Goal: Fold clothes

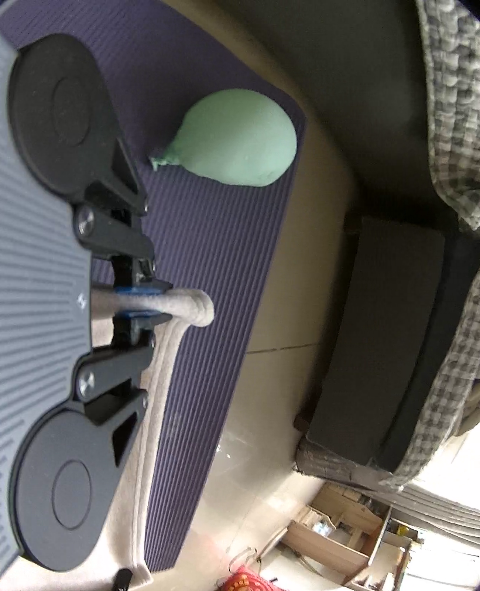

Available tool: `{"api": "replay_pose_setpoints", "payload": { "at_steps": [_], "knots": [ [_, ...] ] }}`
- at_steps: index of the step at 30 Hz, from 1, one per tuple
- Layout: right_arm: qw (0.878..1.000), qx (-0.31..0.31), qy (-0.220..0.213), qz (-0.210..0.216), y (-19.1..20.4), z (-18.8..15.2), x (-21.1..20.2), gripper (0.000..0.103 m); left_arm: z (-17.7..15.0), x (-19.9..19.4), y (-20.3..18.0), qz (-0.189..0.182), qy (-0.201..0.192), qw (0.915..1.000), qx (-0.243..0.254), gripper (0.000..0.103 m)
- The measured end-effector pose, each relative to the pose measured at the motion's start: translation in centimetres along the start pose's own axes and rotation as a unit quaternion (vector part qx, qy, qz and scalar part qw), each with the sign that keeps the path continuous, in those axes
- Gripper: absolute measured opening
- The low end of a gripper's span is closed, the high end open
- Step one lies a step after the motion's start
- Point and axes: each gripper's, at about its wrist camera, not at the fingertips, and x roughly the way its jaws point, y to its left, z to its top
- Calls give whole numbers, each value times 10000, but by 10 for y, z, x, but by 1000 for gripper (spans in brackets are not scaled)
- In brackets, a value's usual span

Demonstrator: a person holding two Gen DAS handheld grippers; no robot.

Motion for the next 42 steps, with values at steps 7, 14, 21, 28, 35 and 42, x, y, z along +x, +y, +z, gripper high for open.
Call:
{"api": "replay_pose_setpoints", "payload": {
  "at_steps": [7, 14, 21, 28, 35, 42],
  "knots": [
    [9995, -24, 122, -283, 0, 0, 41, 10, -8, 31, -5, 295, 107, 9994, 137, 11],
    [9987, -48, 292, -419, 0, -5, 53, 19, -17, 42, -2, 472, 214, 9985, 169, 19],
    [9984, -28, 330, -456, -5, 4, 36, 51, -1, 17, 10, 420, 475, 9978, -184, 47],
    [9953, -789, 413, -368, 10, -3, -10, 51, -2, -38, -4, 169, 623, 9967, 494, 61],
    [9905, -1273, 519, 94, 33, -20, -71, 46, -37, -95, -20, -123, 908, 9912, 952, 59],
    [9851, -1342, 1024, 315, 32, -48, -108, 41, -72, -114, -14, -220, 1366, 9833, 1186, 58]
  ]
}}
